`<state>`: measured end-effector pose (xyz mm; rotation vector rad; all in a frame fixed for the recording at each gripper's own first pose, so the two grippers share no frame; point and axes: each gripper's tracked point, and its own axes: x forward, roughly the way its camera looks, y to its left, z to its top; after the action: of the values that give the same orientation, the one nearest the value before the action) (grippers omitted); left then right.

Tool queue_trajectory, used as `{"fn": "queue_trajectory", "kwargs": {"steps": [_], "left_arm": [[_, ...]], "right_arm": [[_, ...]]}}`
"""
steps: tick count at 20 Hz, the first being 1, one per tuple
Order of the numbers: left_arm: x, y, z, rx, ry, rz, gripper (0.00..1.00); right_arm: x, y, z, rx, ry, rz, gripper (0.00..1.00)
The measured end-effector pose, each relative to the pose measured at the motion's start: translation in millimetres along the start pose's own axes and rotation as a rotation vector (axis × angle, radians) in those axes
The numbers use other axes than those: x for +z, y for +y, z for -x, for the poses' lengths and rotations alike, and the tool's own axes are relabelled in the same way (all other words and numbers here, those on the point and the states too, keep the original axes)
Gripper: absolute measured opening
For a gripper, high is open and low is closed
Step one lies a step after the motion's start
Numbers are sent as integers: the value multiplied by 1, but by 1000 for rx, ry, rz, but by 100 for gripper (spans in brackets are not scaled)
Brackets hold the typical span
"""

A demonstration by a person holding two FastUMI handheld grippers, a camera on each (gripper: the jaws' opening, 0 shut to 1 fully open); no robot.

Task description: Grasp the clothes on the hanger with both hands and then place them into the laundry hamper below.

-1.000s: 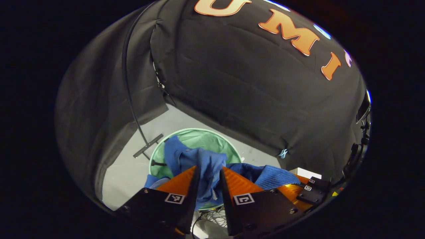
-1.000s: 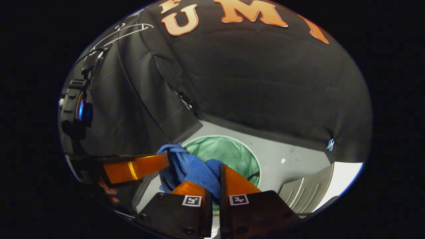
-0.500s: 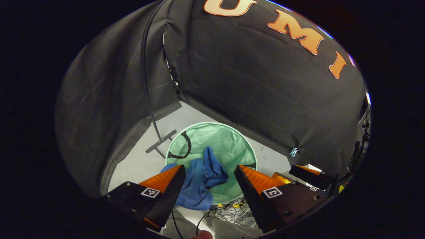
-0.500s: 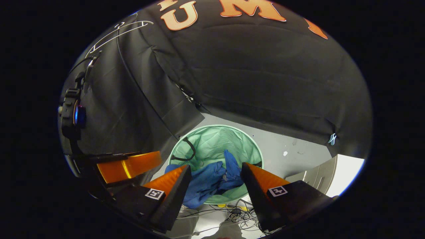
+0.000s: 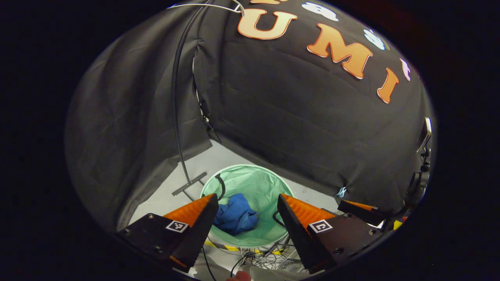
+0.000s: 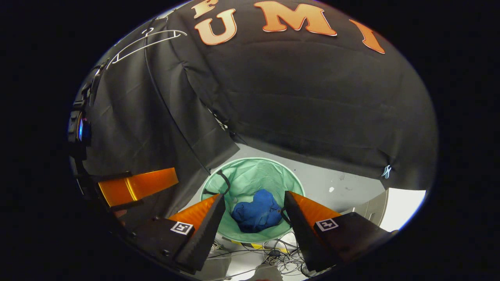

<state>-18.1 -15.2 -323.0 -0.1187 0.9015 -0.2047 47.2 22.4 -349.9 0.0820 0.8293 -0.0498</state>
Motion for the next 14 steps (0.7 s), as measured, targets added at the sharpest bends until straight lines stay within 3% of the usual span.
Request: {"fn": "queue_trajectory", "kwargs": {"steps": [3,8,13,14], "left_arm": [[33,1,26,-2,-102,8,97],[116,3,96,36,-353,-9,96],[197,19,175,86,-592,-4,92],[212,17,188,85,-620,-3,95]], "right_arm": [[26,-1,27,-9,-82,-9,98],[117,-2,95,-27,-326,-11,98],[205,4,167,15,-531,-23,98],[221,5,181,25,-569,-24,98]]}}
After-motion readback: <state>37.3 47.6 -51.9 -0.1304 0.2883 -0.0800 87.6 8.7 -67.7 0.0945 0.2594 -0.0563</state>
